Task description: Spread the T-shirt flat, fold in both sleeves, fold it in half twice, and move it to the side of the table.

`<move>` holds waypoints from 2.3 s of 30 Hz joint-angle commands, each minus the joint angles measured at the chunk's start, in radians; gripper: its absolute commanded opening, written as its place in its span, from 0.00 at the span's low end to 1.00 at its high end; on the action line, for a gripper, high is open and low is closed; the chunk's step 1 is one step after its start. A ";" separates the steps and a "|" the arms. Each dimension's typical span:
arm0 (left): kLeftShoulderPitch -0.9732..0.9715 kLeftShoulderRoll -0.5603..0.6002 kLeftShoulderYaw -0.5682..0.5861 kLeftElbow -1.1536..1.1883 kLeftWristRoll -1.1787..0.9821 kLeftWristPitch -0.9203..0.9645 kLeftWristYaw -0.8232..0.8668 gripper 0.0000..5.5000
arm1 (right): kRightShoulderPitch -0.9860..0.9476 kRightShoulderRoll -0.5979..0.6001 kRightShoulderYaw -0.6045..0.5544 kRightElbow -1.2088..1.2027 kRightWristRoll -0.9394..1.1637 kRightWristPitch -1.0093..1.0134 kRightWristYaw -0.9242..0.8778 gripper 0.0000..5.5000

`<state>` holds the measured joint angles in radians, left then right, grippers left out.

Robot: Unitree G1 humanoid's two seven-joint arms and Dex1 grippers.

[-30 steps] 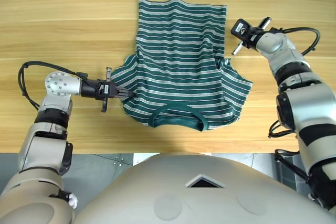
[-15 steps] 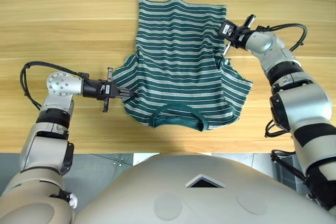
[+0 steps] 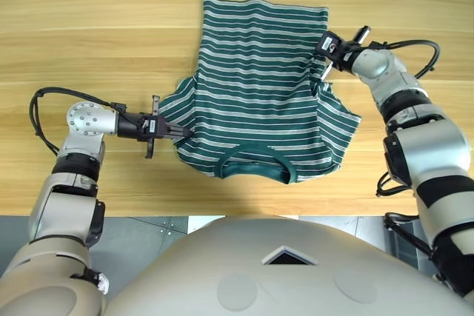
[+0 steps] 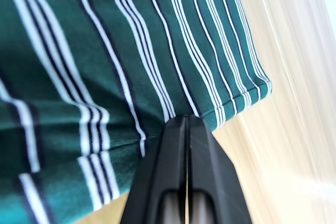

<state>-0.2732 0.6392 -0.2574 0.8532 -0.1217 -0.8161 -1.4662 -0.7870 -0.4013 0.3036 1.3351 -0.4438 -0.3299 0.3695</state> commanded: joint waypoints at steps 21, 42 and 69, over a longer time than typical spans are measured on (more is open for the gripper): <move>0.026 -0.023 -0.010 -0.007 0.007 0.010 0.004 0.01 | 0.510 -0.312 -0.150 -0.575 0.383 -0.336 0.702 0.00; 0.001 -0.027 0.009 -0.003 -0.008 0.013 0.011 0.01 | 0.804 -0.395 -0.269 -0.629 0.481 -0.268 0.547 0.00; 0.090 0.136 0.230 -0.278 -0.187 0.134 -0.050 0.11 | 0.859 -0.351 -0.427 -0.860 0.744 -0.276 0.652 0.00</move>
<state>-0.1973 0.7482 -0.0166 0.5513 -0.3876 -0.6414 -1.5542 0.0762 -0.7595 -0.1102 0.4875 0.2933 -0.6141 1.0154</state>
